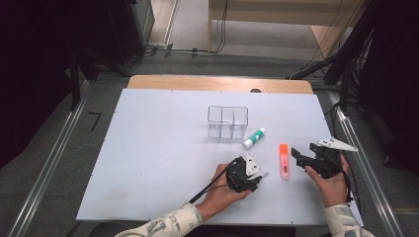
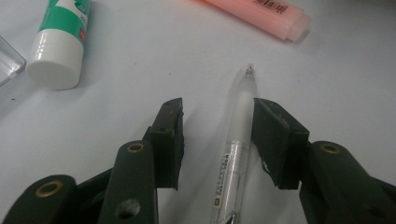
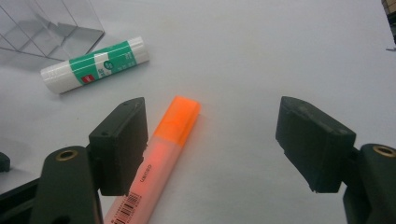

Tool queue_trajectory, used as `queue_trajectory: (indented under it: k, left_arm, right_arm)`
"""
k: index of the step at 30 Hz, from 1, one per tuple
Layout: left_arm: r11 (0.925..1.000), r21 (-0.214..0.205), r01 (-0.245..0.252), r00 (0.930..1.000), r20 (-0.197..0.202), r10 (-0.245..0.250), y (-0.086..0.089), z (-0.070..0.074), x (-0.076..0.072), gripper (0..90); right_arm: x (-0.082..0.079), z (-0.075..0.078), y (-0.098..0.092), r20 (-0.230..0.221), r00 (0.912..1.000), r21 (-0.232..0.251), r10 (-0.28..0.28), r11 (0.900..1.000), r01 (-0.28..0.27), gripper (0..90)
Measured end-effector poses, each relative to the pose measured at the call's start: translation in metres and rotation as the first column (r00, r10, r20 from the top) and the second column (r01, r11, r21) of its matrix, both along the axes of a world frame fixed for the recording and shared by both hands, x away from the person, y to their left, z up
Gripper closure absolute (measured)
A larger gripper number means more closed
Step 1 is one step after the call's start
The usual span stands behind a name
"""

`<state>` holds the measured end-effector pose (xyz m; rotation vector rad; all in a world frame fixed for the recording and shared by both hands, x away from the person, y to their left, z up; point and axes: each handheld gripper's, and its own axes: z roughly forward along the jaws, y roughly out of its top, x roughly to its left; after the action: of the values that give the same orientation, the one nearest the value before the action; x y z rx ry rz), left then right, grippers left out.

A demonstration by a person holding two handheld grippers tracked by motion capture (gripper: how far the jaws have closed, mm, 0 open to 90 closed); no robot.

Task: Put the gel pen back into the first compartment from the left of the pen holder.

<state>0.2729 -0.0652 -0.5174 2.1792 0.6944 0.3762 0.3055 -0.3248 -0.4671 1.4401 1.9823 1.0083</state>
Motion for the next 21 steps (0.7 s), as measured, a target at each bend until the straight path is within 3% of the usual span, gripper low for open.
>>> queue_trajectory:
  k: [21]
  left_arm:
    - [0.9988,-0.002,0.048,0.9988,-0.005,-0.048,-0.0006,0.0000,-0.0010,78.2]
  right_arm:
    - [-0.0001,-0.0001,0.0005,-0.002,1.0000,0.000,-0.001,1.0000,0.001,24.2]
